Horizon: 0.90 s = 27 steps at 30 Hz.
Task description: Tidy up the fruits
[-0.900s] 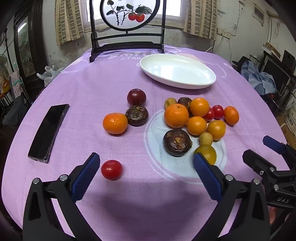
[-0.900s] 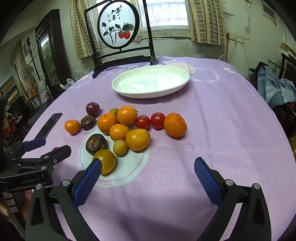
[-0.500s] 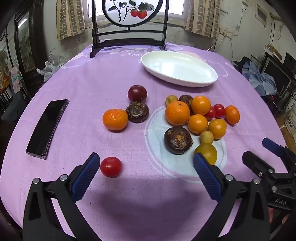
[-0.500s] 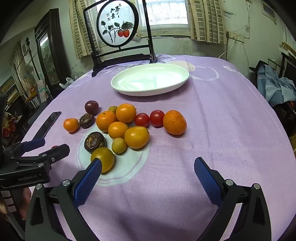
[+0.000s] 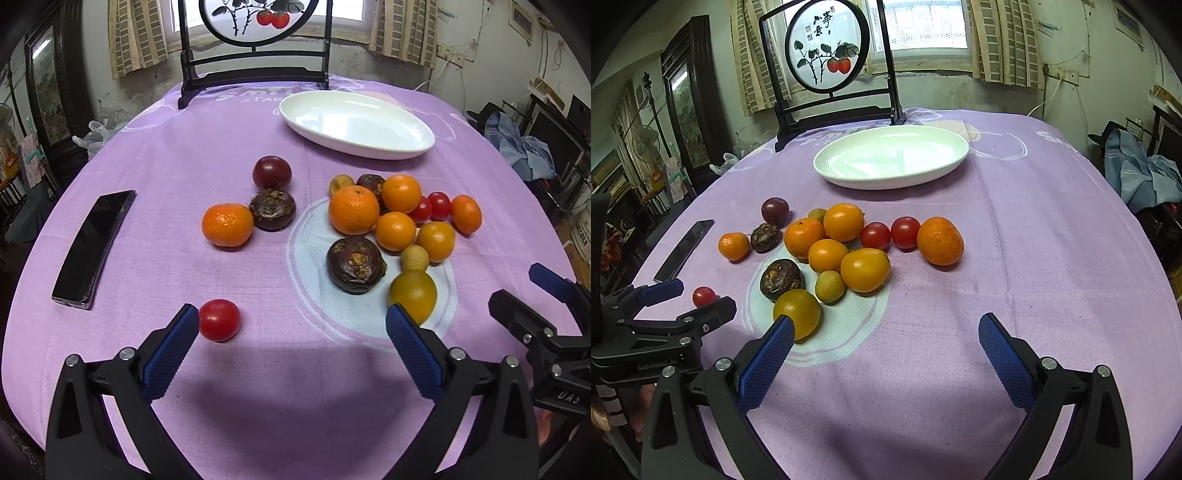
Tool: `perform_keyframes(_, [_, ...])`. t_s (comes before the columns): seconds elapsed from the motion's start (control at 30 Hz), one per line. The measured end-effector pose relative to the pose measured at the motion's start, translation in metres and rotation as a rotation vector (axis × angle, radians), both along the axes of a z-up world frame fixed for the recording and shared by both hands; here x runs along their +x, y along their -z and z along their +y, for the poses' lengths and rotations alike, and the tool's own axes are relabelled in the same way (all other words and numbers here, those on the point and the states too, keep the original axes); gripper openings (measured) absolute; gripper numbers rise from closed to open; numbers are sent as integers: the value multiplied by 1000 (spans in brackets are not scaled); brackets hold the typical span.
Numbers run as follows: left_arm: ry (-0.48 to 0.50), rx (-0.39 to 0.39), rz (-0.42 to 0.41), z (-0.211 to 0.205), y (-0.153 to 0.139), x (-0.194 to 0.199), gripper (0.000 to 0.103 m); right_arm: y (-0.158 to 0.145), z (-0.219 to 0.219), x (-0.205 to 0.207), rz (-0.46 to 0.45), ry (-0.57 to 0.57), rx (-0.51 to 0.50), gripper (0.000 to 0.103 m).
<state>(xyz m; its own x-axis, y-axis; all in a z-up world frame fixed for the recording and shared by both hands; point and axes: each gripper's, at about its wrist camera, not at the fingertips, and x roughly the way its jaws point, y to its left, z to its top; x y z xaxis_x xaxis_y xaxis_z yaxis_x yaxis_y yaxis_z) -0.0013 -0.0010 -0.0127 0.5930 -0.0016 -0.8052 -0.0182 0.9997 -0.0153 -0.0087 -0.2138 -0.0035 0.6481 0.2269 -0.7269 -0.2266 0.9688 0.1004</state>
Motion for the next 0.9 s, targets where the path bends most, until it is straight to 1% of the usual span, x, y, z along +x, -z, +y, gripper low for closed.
perform_keyframes(0.13, [6, -3, -9, -2, -2, -2, 99, 1, 0, 0, 2, 1, -2, 100])
perform_keyframes(0.37, [0, 2, -1, -3, -1, -1, 99, 1, 0, 1, 5, 0, -2, 100])
perform_keyframes(0.57, [7, -14, -24, -3, -4, -2, 99, 4, -1, -1, 10, -3, -7, 100])
perform_keyframes(0.9, [6, -10, -5, -2, -1, 1, 99, 9, -4, -1, 29, -12, -29, 100])
